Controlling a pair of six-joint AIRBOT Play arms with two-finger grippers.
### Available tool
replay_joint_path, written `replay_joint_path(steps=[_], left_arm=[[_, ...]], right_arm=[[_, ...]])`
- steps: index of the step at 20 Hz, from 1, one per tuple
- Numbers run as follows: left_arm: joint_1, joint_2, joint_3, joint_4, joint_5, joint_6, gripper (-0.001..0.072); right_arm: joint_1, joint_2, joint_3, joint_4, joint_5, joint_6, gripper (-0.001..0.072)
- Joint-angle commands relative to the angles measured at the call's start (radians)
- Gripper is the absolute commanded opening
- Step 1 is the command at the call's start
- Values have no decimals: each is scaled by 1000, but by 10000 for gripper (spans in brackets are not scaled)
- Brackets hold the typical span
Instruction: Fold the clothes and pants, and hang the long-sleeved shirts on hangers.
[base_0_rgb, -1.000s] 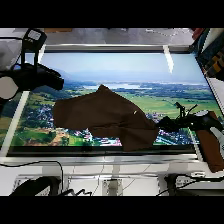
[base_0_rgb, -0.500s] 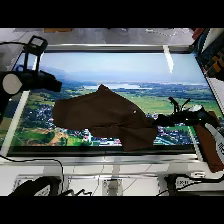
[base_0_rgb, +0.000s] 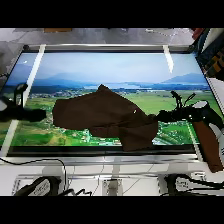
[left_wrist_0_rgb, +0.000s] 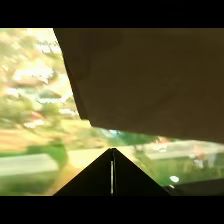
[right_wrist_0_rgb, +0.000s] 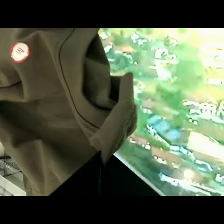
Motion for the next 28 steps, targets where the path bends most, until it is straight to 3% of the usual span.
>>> replay_joint_path(steps=[1, 2, 3, 4, 8, 14, 17, 18, 20, 21, 26, 28], left_arm=[[144, 0, -172, -193, 38, 175, 19], [166, -1, -205, -199, 68, 193, 137], [179, -1, -229, -205, 104, 204, 377], [180, -2, -248, -206, 148, 208, 482], [155, -81, -265, -262, 233, 249, 482], [139, -254, -264, -587, 233, 592, 483], [109, -274, -264, -589, 233, 634, 476], [95, -274, -264, -589, 232, 645, 417], [58, -274, -262, -589, 232, 645, 196], [38, -273, -262, -597, 231, 645, 22], [2, -233, -116, -795, 117, 636, 12], [7, -163, 9, -835, 108, 592, 12]], right_arm=[[1, 4, 1, 2, 1, 3, 13], [1, 4, 1, 2, 1, 3, 13], [1, 4, 1, 3, 1, 3, 13], [1, 4, 1, 3, 1, 3, 13], [1, 4, 1, 3, 1, 3, 13], [1, 4, 1, 3, 1, 3, 13], [1, 4, 1, 8, 1, 3, 13], [1, 4, 1, 14, 1, 3, 13], [1, 4, 1, 29, 1, 3, 13], [1, 4, 2, 35, 3, 3, 13], [1, 45, 87, 46, 39, 2, 13], [0, 92, 172, 46, 48, 2, 12]])
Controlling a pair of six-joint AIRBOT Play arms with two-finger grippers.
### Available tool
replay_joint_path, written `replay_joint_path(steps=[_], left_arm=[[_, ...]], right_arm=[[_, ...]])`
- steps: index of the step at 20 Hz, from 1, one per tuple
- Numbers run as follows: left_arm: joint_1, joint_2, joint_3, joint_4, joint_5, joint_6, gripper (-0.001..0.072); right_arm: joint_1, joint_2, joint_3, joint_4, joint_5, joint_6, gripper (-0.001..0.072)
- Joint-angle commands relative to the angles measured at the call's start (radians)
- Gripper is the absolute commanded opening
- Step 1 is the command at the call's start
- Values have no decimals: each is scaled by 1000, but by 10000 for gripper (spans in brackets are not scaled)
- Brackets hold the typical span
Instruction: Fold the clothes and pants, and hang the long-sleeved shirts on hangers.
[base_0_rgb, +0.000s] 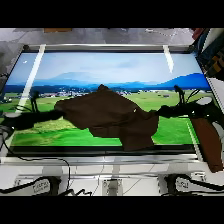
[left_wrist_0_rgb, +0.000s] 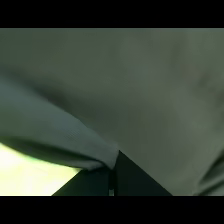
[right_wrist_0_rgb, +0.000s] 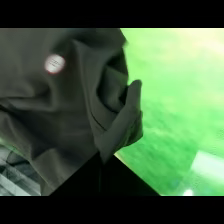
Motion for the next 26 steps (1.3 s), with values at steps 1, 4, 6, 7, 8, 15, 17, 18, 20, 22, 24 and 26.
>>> replay_joint_path(steps=[1, 4, 6, 7, 8, 15, 17, 18, 20, 22, 24, 26], left_arm=[[-5, 105, 198, -97, -45, -51, 12], [20, 248, 375, -93, -37, -114, 12], [56, 349, 442, -93, -13, -125, 12], [76, 404, 454, -93, 8, -125, 12], [98, 464, 455, -93, 33, -125, 12], [227, 784, 455, -87, 118, -125, 12], [242, 841, 455, -47, 163, -178, 12], [242, 863, 455, -5, 195, -244, 11], [242, 876, 454, 127, 207, -412, 11], [242, 853, 433, 284, 122, -616, 11], [241, 798, 389, 339, -72, -697, 11], [211, 710, 308, 328, -209, -695, 12]], right_arm=[[0, 76, 129, 5, 17, -1, 12], [-1, 185, 263, -18, 5, -1, 12], [-3, 273, 341, -63, -17, 0, 12], [-3, 323, 378, -89, -26, 0, 13], [-3, 370, 405, -104, -35, 0, 12], [-3, 721, 524, -168, -71, 3, 12], [-3, 803, 527, -174, -105, 31, 12], [-3, 832, 527, -182, -129, 32, 11], [-3, 851, 527, -212, -180, 37, 10], [-3, 800, 525, -257, -177, 116, 9], [-2, 694, 509, -259, -105, 165, 9], [-2, 553, 480, -248, -4, 196, 10]])
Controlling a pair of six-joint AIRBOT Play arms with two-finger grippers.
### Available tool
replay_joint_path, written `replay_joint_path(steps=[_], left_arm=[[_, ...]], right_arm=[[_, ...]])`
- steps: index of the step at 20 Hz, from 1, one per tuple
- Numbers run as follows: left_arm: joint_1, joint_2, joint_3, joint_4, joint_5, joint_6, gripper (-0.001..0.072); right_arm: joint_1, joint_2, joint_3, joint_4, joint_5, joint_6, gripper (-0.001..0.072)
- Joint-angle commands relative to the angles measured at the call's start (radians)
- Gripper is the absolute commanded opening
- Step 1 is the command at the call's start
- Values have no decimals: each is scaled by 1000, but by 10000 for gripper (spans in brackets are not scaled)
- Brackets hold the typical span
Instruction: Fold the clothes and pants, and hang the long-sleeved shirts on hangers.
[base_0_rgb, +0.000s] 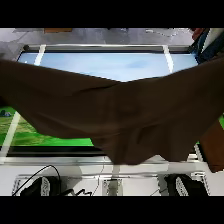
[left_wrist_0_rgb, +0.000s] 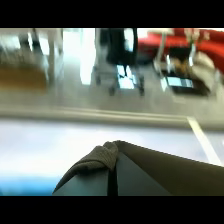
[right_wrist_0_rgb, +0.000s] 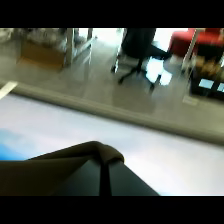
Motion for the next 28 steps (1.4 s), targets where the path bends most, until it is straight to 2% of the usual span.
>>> replay_joint_path(steps=[1, 3, 5, 7, 10, 14, 15, 16, 17, 20, 24, 26, 28], left_arm=[[-55, -127, -127, 80, -207, -101, 12], [-153, -255, -233, 79, -201, -49, 12], [-266, -415, -294, 79, -179, 15, 12], [-356, -588, -299, 63, -95, 32, 13], [-407, -789, -285, -55, 68, 32, 13], [-390, -892, -191, -19, 179, 32, 23], [-387, -893, -172, -19, 200, 37, 248], [-386, -893, -152, -19, 212, 65, 636], [-384, -892, -131, -19, 211, 92, 705], [-344, -864, -82, 43, 121, 102, 706], [-223, -794, -74, 234, -166, 95, 692], [-182, -790, -77, 306, -283, 64, 578], [-167, -789, -109, 294, -296, 64, 574]], right_arm=[[1, -216, -43, -9, 170, 88, 11], [1, -383, -96, 13, 297, 106, 11], [1, -535, -149, 64, 343, 105, 12], [1, -660, -185, 88, 295, 104, 12], [1, -784, -187, 89, 187, 105, 12], [1, -818, -187, 94, 89, 105, 12], [1, -818, -187, 94, 69, 105, 13], [1, -818, -187, 94, 56, 105, 13], [1, -818, -187, 94, 43, 105, 13], [1, -818, -187, 94, 44, 105, 13], [1, -818, -187, 93, 35, 104, 13], [1, -818, -187, 93, -28, 105, 13], [2, -818, -187, 93, -138, 105, 13]])
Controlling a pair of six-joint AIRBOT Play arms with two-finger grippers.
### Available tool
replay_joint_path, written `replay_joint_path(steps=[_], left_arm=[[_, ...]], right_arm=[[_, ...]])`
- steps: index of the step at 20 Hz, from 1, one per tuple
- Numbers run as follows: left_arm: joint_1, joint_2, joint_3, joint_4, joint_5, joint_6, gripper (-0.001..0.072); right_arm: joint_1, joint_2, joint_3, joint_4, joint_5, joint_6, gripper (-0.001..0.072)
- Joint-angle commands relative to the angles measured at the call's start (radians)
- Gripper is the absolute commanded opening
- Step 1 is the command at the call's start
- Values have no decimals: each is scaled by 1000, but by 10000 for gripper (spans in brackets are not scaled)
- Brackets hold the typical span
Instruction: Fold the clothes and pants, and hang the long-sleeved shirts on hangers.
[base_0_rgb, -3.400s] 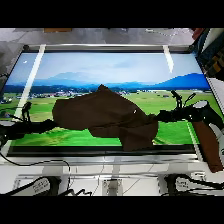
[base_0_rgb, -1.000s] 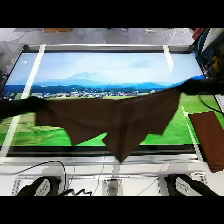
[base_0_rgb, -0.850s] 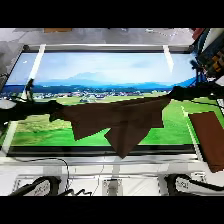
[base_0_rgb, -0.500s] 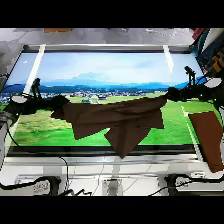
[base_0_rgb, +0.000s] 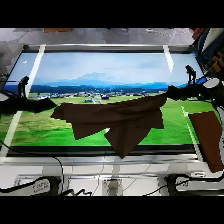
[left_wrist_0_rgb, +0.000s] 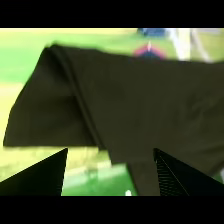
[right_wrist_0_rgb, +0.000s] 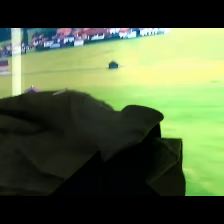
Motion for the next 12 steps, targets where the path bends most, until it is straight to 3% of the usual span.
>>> replay_joint_path(steps=[1, 2, 3, 4, 5, 8, 12], left_arm=[[40, 11, -32, 41, -117, -11, 574], [30, 10, -46, 17, -107, -9, 574], [18, 9, -52, 10, -101, -7, 575], [4, 8, -52, 10, -95, -6, 576], [-5, 10, -50, 9, -95, -7, 576], [-10, 37, -50, 10, -95, -7, 576], [-8, 59, -50, 10, -95, -7, 576]], right_arm=[[4, -1, 0, 0, -193, -1, 13], [9, -1, 0, -3, -252, -1, 18], [13, -2, 0, -7, -315, -1, 157], [18, -2, 0, -12, -354, -1, 426], [18, -2, 0, -39, -382, 4, 524], [-16, -4, 0, -204, -341, 95, 515], [-132, -83, 0, -230, -38, 96, 483]])
